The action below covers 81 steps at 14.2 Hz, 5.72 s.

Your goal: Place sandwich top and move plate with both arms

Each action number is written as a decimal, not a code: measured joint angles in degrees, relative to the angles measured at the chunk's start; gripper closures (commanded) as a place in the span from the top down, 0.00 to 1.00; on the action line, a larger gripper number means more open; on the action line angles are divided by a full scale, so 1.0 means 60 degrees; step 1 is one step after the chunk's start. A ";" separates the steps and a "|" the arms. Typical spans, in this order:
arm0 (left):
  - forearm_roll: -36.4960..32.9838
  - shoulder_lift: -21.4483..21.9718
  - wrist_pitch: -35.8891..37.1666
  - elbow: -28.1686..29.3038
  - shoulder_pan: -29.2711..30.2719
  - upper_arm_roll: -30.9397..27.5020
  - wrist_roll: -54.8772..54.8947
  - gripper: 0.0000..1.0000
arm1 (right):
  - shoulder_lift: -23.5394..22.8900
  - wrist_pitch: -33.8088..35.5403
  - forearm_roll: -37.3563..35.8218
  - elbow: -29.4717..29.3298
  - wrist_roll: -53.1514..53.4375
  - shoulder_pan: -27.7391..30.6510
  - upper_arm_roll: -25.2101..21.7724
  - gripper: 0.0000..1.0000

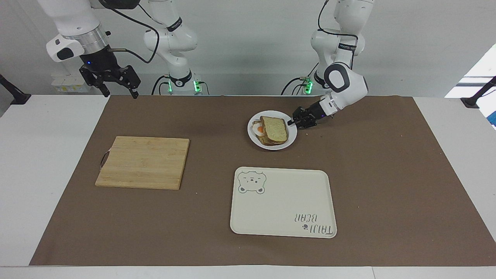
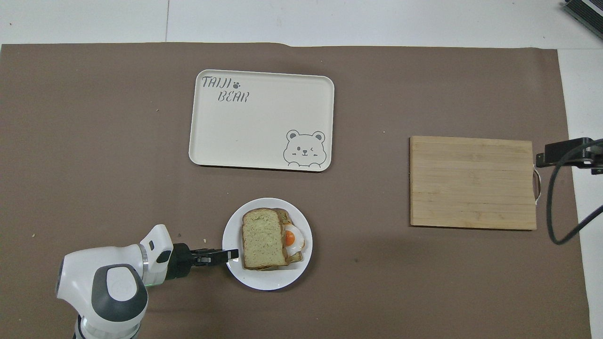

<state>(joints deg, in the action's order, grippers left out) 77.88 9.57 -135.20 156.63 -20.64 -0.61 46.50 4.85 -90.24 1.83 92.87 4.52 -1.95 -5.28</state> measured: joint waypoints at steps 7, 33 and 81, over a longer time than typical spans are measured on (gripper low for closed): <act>0.0035 0.0179 0.0019 0.0194 -0.0002 0.0000 0.0004 0.16 | -0.0020 -0.0013 -0.0350 -0.0003 -0.0082 -0.0037 0.0054 1.00; -0.1164 -0.2093 0.2279 -0.4660 0.2609 -0.0259 -0.2575 0.00 | -0.0020 -0.0003 -0.0350 -0.0005 -0.0082 -0.0037 0.0052 1.00; -1.0527 -0.2947 0.2745 -0.9475 0.1767 -0.0586 -0.4466 1.00 | -0.0020 -0.0003 -0.0350 -0.0005 -0.0082 -0.0037 0.0051 1.00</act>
<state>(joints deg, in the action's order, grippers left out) 14.72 -8.11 -118.73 99.78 -10.04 -4.13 19.71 4.73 -90.26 -0.27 92.84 4.03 -2.17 -4.97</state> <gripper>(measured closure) 0.000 0.000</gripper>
